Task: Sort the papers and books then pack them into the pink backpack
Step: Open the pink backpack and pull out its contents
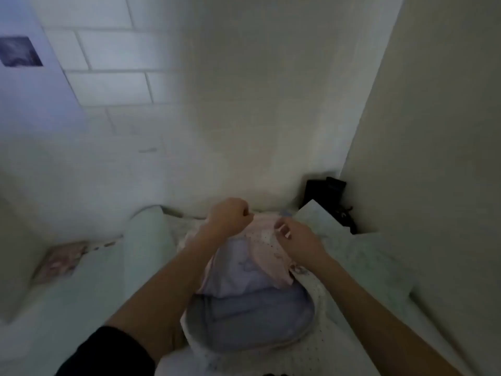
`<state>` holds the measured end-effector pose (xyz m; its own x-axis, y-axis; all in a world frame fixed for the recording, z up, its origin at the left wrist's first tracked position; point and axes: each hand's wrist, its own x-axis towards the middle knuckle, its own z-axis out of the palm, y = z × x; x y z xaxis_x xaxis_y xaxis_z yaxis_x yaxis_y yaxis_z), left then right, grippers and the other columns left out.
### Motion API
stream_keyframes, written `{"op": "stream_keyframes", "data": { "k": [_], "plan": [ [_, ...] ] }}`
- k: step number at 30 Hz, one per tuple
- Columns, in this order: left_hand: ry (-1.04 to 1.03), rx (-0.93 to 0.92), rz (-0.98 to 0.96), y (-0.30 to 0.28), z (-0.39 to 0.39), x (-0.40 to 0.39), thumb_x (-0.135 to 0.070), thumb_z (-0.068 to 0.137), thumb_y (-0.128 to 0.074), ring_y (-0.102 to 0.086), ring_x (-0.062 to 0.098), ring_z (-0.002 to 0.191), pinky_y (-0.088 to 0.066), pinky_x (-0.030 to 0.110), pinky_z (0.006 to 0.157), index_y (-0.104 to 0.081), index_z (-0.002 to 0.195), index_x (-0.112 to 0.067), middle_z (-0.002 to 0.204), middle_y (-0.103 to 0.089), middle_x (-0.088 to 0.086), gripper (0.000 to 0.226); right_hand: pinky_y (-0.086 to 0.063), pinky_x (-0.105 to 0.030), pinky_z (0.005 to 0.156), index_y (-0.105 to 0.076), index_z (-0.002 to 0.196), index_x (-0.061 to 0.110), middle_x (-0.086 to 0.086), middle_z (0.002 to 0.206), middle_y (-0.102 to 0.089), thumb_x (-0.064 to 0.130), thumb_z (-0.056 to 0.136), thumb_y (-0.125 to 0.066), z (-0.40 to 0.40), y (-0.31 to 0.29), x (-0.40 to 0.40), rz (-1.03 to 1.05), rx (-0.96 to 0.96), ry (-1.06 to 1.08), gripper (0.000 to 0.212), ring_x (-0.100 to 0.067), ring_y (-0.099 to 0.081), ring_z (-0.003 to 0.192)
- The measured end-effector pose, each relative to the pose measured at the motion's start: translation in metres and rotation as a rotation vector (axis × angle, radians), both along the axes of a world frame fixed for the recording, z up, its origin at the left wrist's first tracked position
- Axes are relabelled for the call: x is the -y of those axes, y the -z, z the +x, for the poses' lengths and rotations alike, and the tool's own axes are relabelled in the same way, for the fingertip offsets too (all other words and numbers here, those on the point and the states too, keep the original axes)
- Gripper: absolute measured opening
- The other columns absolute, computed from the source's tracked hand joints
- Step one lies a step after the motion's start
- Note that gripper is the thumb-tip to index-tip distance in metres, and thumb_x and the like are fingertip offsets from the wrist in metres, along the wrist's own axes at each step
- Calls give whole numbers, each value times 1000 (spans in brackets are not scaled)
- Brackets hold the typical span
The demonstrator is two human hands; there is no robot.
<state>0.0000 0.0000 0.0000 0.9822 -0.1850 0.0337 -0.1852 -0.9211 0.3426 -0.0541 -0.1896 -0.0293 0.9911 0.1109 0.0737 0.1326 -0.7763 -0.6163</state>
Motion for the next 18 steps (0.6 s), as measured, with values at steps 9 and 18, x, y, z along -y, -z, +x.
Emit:
{"op": "stream_keyframes", "data": {
  "k": [9, 18],
  "plan": [
    [-241, -380, -432, 101, -51, -45, -14, 78, -68, -44, 29, 122, -37, 32, 96, -31, 139, -4, 133, -45, 16, 72, -41, -27, 92, -39, 139, 13, -7, 131, -54, 11, 83, -62, -11, 80, -25, 215, -277, 27, 60, -25, -52, 119],
    [-366, -948, -1106, 105, -99, -50, -57, 47, -80, -59, 28, 108, -45, 37, 94, -68, 102, -13, 119, -64, 14, 71, -43, -21, 87, -76, 81, 1, -8, 105, -69, -6, 70, -53, -19, 96, 0, -59, -229, -292, 27, -21, -56, 105]
  ]
}}
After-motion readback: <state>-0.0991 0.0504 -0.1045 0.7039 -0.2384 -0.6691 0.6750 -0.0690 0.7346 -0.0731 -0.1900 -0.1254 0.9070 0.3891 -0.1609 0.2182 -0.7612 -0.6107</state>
